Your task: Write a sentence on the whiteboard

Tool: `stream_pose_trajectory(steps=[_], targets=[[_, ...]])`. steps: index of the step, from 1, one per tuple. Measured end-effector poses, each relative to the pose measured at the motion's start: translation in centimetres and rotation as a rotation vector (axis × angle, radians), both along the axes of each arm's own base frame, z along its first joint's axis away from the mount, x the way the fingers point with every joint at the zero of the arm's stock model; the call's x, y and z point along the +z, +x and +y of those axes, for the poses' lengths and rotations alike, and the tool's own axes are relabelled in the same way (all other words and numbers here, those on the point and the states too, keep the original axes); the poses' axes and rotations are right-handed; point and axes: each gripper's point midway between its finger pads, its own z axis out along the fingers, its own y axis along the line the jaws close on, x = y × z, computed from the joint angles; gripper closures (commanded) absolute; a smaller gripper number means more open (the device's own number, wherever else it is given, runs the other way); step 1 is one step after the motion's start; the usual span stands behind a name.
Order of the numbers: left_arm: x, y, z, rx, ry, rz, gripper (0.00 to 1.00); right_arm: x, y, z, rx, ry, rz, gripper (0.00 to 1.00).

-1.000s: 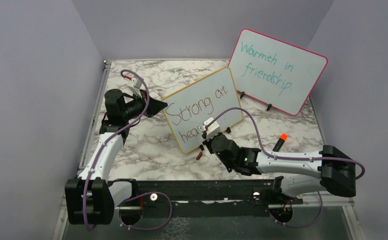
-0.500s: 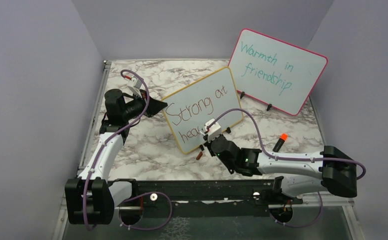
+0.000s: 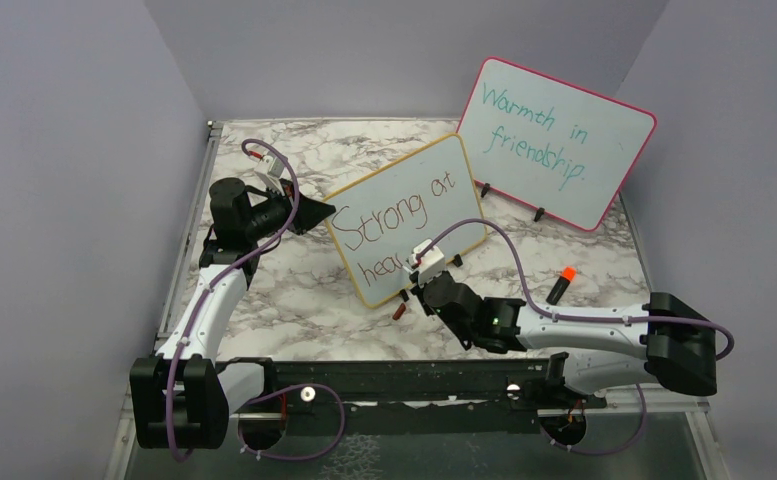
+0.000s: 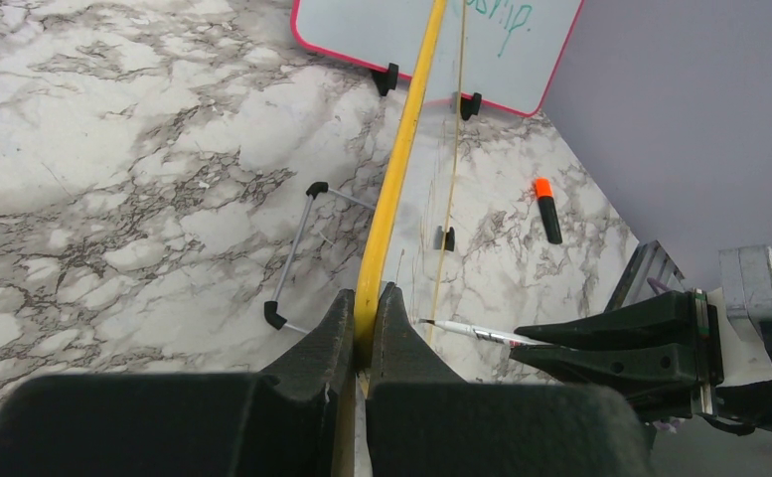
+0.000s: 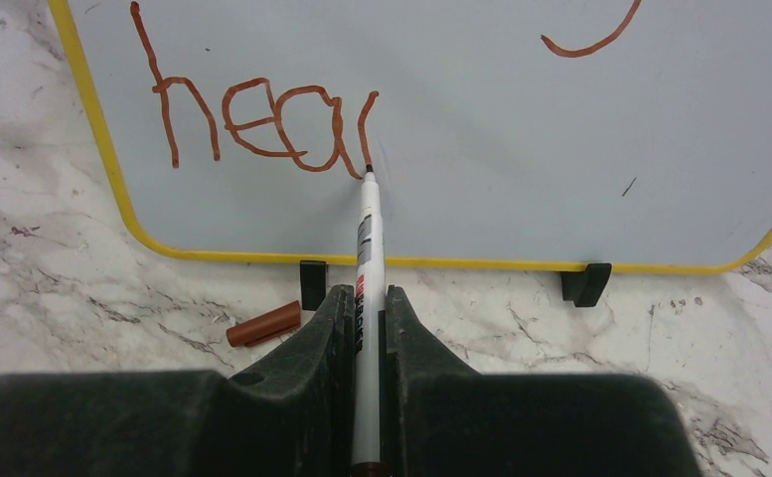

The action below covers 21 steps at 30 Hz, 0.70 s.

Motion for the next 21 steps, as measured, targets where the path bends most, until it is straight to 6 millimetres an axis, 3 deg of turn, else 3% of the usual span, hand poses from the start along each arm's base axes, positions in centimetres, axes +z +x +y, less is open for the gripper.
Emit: stream_pose_trajectory(steps=[21], targets=[[0.0, 0.04, 0.0, 0.0, 0.0, 0.001, 1.0, 0.91, 0.48, 0.39, 0.02, -0.007, -0.043, 0.99]])
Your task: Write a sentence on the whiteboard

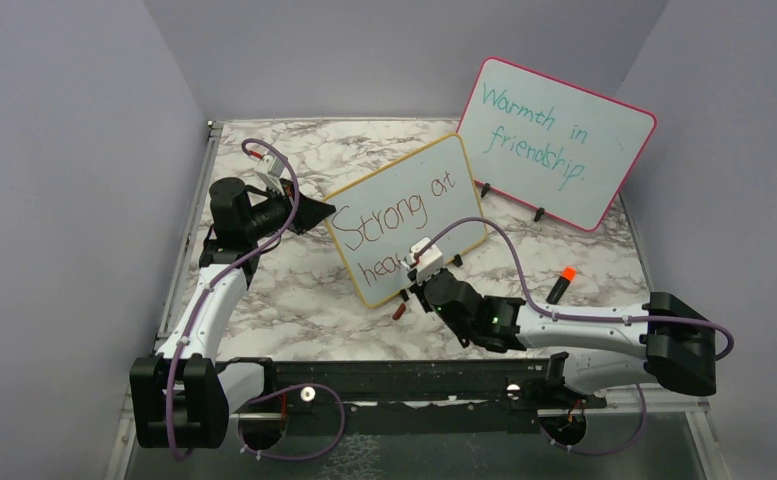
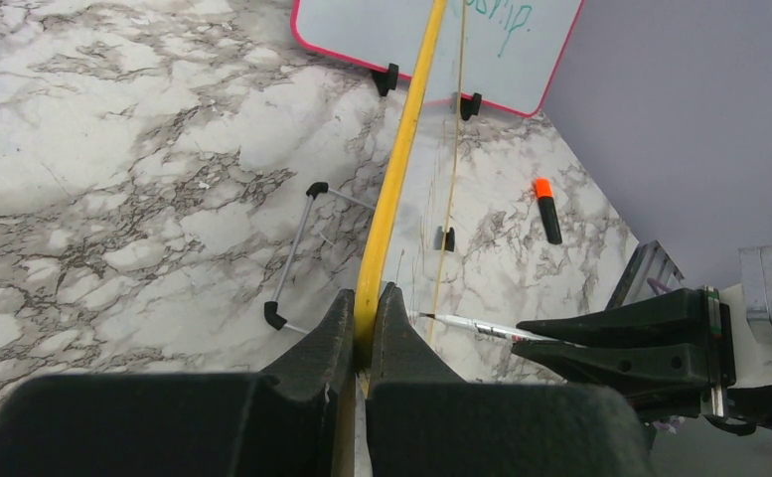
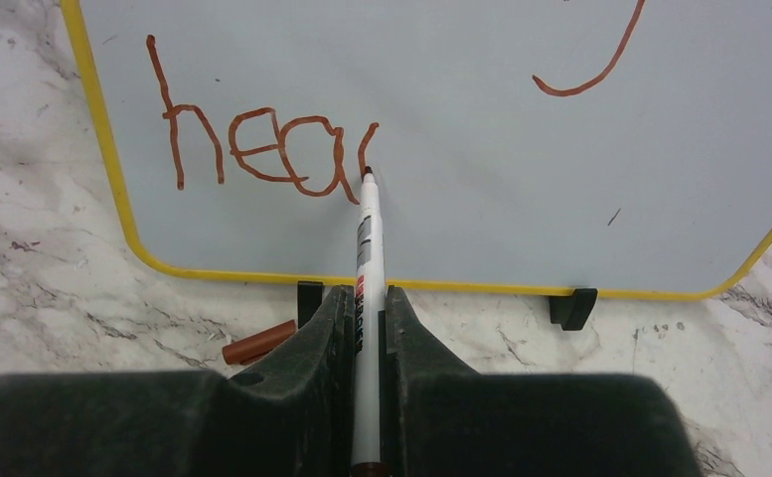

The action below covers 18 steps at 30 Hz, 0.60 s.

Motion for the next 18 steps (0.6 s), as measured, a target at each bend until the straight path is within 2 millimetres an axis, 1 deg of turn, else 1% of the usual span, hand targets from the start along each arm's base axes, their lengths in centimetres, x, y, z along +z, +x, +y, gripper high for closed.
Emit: stream_pose_trajectory(steps=[9, 18], targets=[[0.0, 0.0, 0.0, 0.0, 0.0, 0.0, 1.0, 0.8, 0.7, 0.1, -0.012, 0.022, -0.018, 0.99], [0.0, 0.0, 0.0, 0.0, 0.0, 0.0, 1.0, 1.0, 1.1, -0.1, -0.025, 0.029, -0.02, 0.99]])
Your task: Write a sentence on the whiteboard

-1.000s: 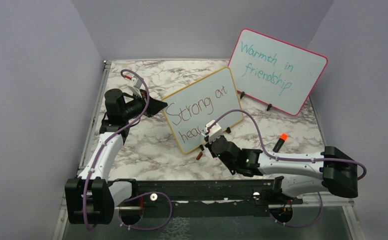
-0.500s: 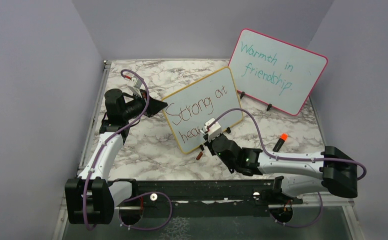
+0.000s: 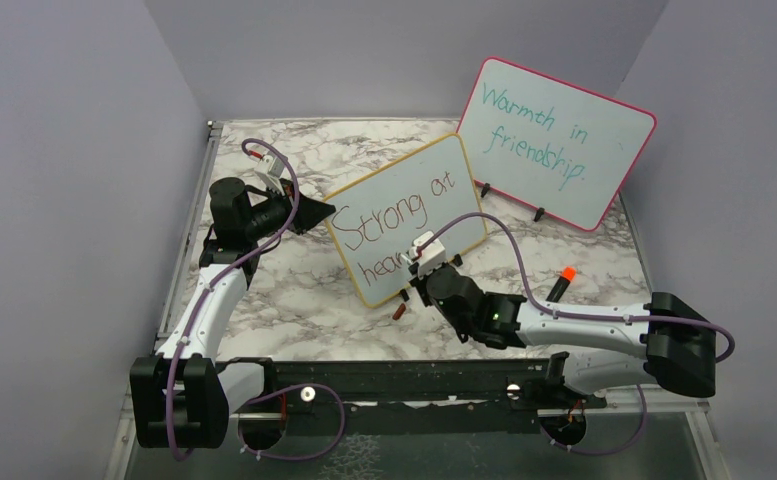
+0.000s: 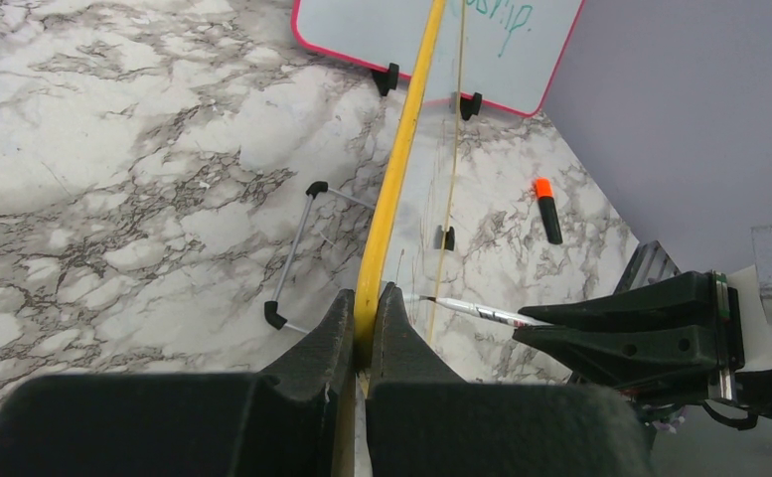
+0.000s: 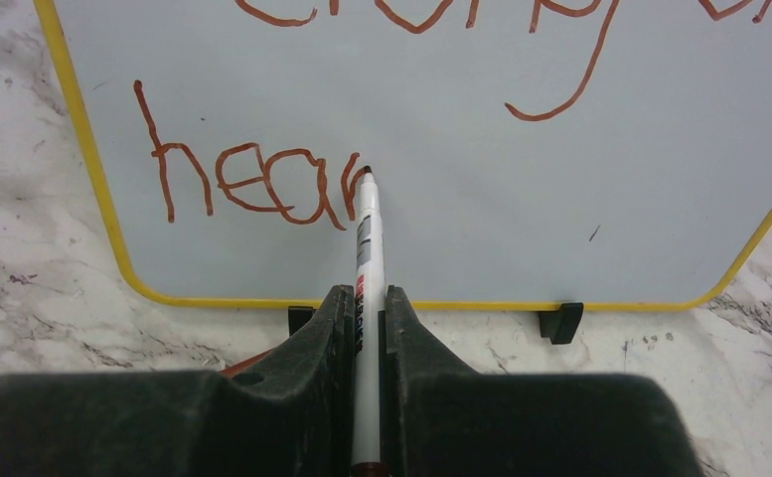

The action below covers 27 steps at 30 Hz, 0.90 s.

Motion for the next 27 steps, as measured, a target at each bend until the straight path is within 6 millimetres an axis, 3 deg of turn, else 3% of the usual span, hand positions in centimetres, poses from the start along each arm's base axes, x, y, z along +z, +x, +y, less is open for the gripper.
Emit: stream_pose_trajectory(steps=[27], targets=[[-0.01, -0.01, 0.0, 0.0, 0.0, 0.001, 1.0, 0.53, 0.18, -0.53, -0.017, 0.022, 0.007, 0.99]])
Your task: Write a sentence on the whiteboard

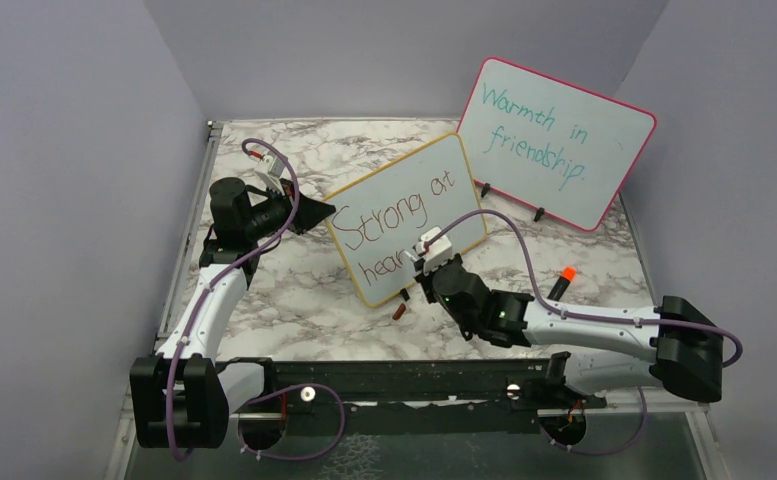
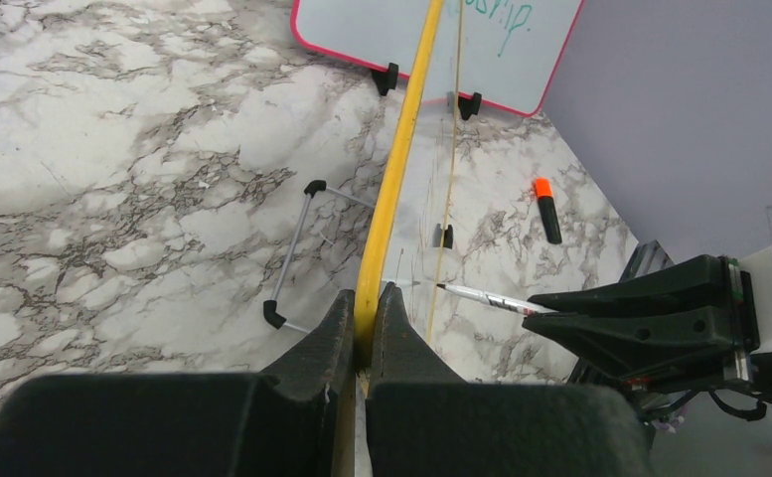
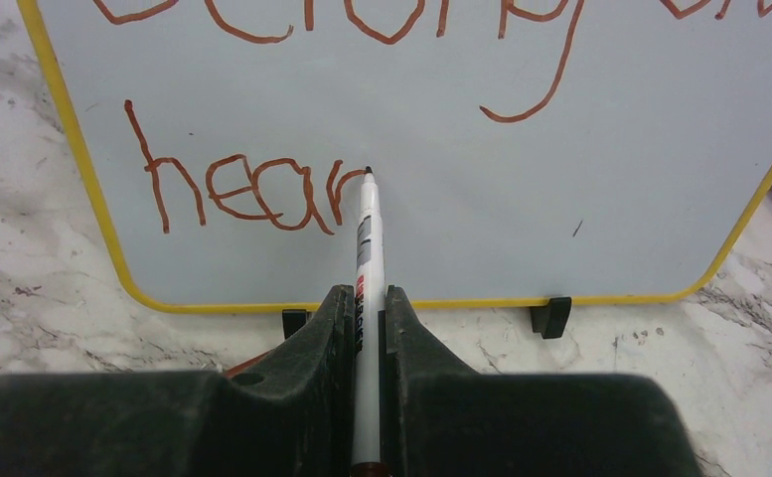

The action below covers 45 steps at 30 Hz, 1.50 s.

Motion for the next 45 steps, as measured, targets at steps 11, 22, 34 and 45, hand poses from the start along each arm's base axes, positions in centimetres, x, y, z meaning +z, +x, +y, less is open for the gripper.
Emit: stream_pose_trajectory(steps=[11, 22, 34, 45], targets=[[0.0, 0.1, 0.0, 0.0, 0.0, 0.002, 1.0, 1.1, 0.0, -0.4, 0.0, 0.018, -0.013, 0.99], [0.1, 0.1, 0.0, 0.0, 0.001, 0.004, 1.0, 0.4, 0.3, -0.4, -0.001, 0.004, -0.002, 0.99], [0.0, 0.1, 0.0, -0.001, 0.002, 0.006, 1.0, -0.3, 0.4, 0.0, 0.013, -0.004, 0.01, 0.99], [0.0, 0.1, 0.0, 0.0, 0.004, 0.006, 1.0, -0.1, 1.1, -0.6, -0.01, -0.001, 0.008, 0.99]])
